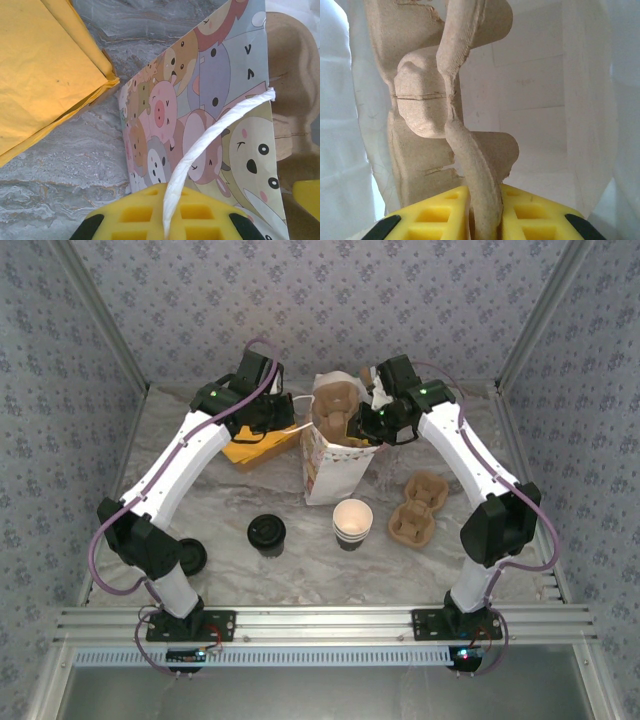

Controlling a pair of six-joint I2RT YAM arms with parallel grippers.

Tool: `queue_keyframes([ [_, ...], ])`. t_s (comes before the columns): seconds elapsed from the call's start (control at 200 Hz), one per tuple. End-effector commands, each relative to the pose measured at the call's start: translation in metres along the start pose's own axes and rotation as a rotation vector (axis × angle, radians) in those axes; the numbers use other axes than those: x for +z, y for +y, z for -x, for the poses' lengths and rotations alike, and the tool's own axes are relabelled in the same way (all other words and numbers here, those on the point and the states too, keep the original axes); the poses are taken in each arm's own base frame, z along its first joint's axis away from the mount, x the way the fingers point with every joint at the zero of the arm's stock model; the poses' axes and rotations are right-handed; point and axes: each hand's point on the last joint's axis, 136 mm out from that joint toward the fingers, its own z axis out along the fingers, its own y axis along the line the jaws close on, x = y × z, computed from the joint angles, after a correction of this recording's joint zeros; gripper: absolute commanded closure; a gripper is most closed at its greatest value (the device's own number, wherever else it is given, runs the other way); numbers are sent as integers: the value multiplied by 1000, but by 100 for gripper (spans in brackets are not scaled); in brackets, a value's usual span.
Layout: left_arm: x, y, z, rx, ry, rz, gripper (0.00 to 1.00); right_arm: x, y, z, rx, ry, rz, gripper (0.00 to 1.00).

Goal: Pack the takeout coffee

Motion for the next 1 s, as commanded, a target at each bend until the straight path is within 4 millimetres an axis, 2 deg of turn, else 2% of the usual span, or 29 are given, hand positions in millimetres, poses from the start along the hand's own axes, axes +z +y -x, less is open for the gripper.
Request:
queue_keyframes([
  [0.0,-16,-5,9,1,-39,-25,100,-12,-1,-2,8,-21,-12,81],
  [0.155,-16,-5,9,-1,-40,-28,100,-10,-2,-3,7,-12,-21,86],
  [0.435,-17,-5,8,2,-38,-28,100,-9,-3,-2,2,-17,-61,87],
  [0.78,-17,-5,9,5,-42,-27,100,-4,5,-1,-4,-6,-30,87],
  [0.84,-17,-5,9,6,-41,-27,100,-4,1,-1,6,-7,-58,77],
  [0.935,-17,-4,9,8,-42,-23,100,-9,-7,-1,-1,-20,-134,40],
  [0.994,-17,-4,9,9,-42,-23,100,-11,-8,-1,-12,-25,-152,41],
])
